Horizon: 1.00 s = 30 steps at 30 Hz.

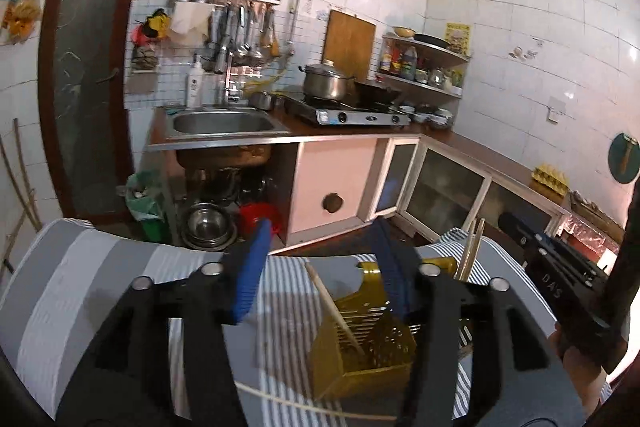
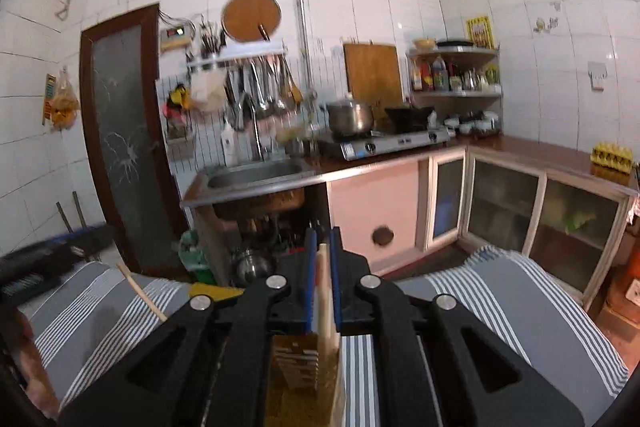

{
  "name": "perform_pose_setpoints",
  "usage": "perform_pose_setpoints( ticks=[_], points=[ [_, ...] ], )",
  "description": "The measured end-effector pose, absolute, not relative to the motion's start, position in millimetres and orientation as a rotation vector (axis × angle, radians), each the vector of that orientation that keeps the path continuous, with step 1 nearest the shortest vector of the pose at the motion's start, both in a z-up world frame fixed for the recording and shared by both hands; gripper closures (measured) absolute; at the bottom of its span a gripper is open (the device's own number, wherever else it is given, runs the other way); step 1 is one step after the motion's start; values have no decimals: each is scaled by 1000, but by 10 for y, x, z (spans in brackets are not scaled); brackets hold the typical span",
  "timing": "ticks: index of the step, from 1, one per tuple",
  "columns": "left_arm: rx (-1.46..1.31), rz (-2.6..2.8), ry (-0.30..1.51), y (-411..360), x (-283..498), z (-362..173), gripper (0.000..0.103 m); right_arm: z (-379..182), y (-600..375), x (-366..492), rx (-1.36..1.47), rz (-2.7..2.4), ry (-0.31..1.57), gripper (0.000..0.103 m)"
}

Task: Organize utensils
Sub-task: 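Lower both chopsticks into the yellow holder and open both tools, then withdraw both open tools from the holder back over the remaining utensils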

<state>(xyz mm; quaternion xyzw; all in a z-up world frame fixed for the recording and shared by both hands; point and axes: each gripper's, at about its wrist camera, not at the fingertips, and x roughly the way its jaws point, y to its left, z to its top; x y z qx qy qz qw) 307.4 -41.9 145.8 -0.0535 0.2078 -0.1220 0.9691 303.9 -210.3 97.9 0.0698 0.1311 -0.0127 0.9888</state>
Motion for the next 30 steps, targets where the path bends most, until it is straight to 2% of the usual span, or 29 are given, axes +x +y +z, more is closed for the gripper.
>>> perform_pose_setpoints(
  ticks=[1, 2, 3, 4, 6, 7, 9, 12, 20, 30],
  points=[
    [-100, -239, 425, -380, 3009, 1510, 44, 975, -2117, 3032, 139, -28, 285, 86],
    [-97, -228, 430, -348, 2950, 1544, 35, 974, -2130, 3011, 138, -33, 297, 72],
    [-95, -221, 429, -320, 2896, 1560, 29, 972, -2138, 2946, 139, -42, 298, 64],
    [-92, -212, 425, -281, 2826, 1573, 25, 968, -2140, 2896, 139, -47, 295, 62],
    [-76, -191, 436, -199, 2676, 1552, 12, 974, -2140, 2778, 138, -52, 304, 61],
    [-71, -181, 452, -144, 2589, 1509, 10, 969, -2145, 2661, 139, -53, 312, 60],
    [-73, -175, 478, -54, 2481, 1412, 8, 942, -2147, 2493, 143, -66, 326, 51],
    [-84, -159, 541, 74, 2330, 1151, 5, 784, -2158, 2222, 150, -81, 387, 47],
    [-125, -119, 724, 210, 2126, 365, 5, 54, -2131, 1832, 140, -154, 580, 46],
    [-136, -98, 829, 97, 2068, -138, 5, -708, -2070, 1688, 192, -183, 767, 46]
  ],
)
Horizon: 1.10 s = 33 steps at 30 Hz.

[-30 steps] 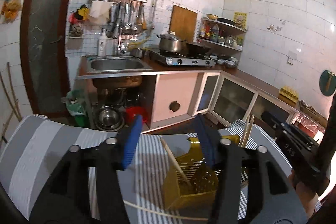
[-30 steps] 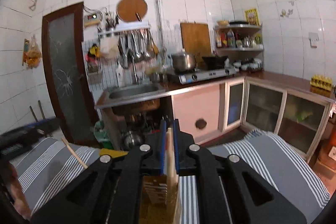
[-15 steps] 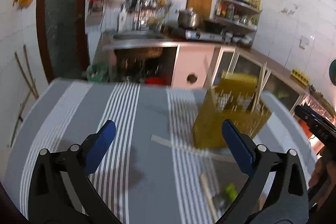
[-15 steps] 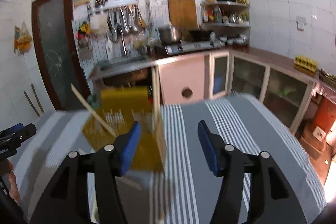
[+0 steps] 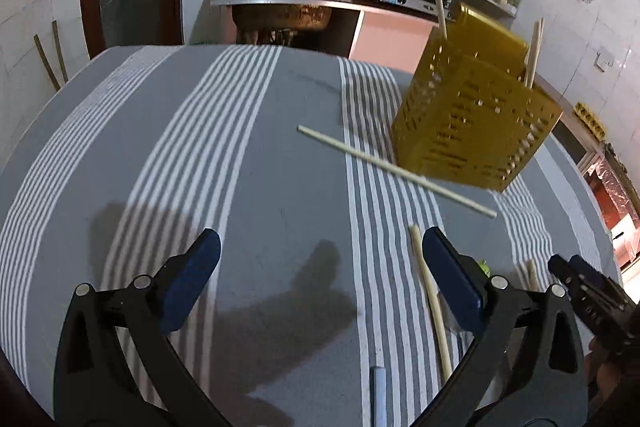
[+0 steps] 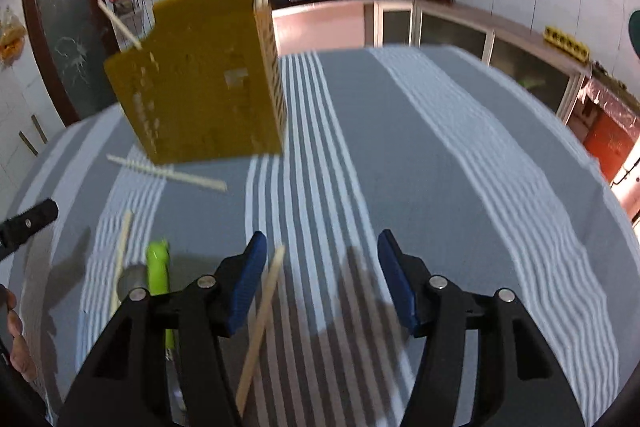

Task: Organize utensils
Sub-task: 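Withdraw both open tools from the holder back over the remaining utensils, then close the left tool on a wooden chopstick while the right tool grasps another chopstick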

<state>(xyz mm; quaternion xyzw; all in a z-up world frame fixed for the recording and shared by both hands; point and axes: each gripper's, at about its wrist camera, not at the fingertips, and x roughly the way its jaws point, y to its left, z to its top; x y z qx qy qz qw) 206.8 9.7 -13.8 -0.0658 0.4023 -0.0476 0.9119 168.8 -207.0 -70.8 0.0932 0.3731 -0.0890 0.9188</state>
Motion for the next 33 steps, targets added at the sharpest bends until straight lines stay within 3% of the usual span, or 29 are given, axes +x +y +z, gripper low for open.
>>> perform_pose_setpoints(
  ticks=[26, 31, 33],
  points=[
    [-34, -110, 967, -493, 2209, -441, 6, -923, -1834, 1645, 174, -172, 823, 42],
    [-25, -110, 990, -523, 2237, -508, 20, -934, -1833, 1647, 179, -167, 819, 41],
    [-28, -128, 984, -514, 2225, -492, 38, -933, -1833, 1644, 173, -170, 820, 41]
  ],
)
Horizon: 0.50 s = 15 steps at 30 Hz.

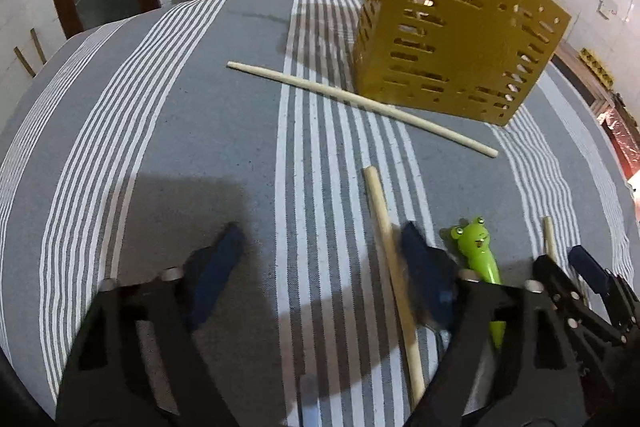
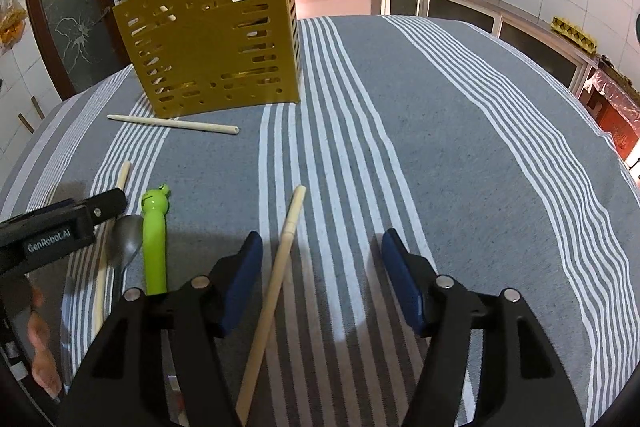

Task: Organize utensils
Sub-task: 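Close the left tool on a wooden chopstick while the right tool grasps another chopstick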

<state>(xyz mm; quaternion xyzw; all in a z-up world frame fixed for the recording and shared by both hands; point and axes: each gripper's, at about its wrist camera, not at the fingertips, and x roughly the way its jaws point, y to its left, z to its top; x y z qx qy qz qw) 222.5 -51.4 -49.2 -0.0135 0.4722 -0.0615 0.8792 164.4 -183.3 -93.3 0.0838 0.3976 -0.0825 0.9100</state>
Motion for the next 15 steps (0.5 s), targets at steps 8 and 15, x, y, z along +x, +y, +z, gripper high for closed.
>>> perform_pose_setpoints(
  ticks=[8, 15],
  points=[
    [-7, -197, 1007, -627, 2173, -458, 78, -920, -1784, 1632, 160, -204, 841, 44],
    [-10, -217, 1005, -621, 2162, -462, 92, -896, -1790, 1637, 186, -191, 845, 70]
  ],
)
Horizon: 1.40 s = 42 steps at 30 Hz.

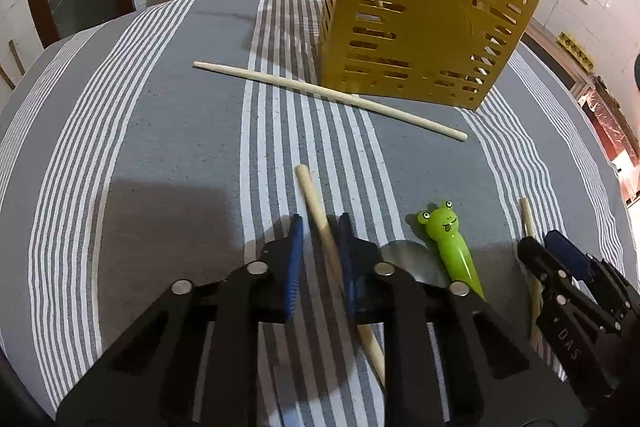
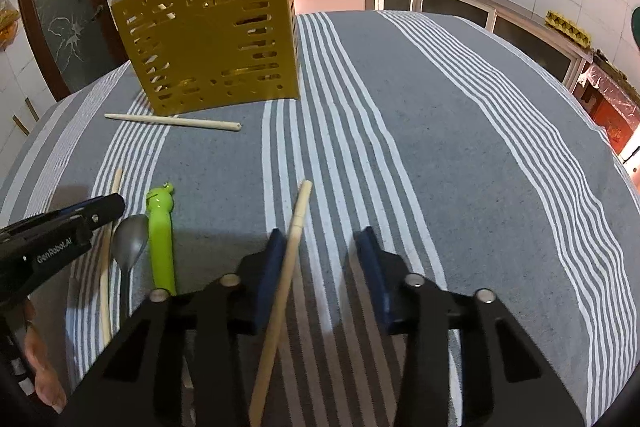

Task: Organize utensils
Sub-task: 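Close the left tool on a wooden chopstick while the right tool grasps another chopstick, then lift both held chopsticks and carry them toward the yellow holder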

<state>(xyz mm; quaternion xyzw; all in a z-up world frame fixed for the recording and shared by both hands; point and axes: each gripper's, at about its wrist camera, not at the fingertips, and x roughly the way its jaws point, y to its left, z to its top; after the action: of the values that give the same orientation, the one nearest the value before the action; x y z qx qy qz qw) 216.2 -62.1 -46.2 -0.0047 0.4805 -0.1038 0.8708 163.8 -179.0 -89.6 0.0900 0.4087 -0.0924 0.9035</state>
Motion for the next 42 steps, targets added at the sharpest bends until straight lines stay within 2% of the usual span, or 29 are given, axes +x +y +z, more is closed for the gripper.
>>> perform_pose_setpoints(
  ticks=[9, 14, 20, 42],
  points=[
    [-15, -236, 995, -604, 2222, -465, 93, -879, -1743, 1788, 175, -180, 870, 92],
    [-30, -243, 986, -576, 2233, -467, 94, -876, -1715, 1805, 170, -178, 861, 96],
    [-22, -238, 969, -569, 2223, -455, 98, -865, -1760, 1806, 210, -161, 844, 96],
    [-56, -259, 791, -451, 1997, -50, 98, -591, -1867, 1671, 239, -151, 710, 97]
  ],
)
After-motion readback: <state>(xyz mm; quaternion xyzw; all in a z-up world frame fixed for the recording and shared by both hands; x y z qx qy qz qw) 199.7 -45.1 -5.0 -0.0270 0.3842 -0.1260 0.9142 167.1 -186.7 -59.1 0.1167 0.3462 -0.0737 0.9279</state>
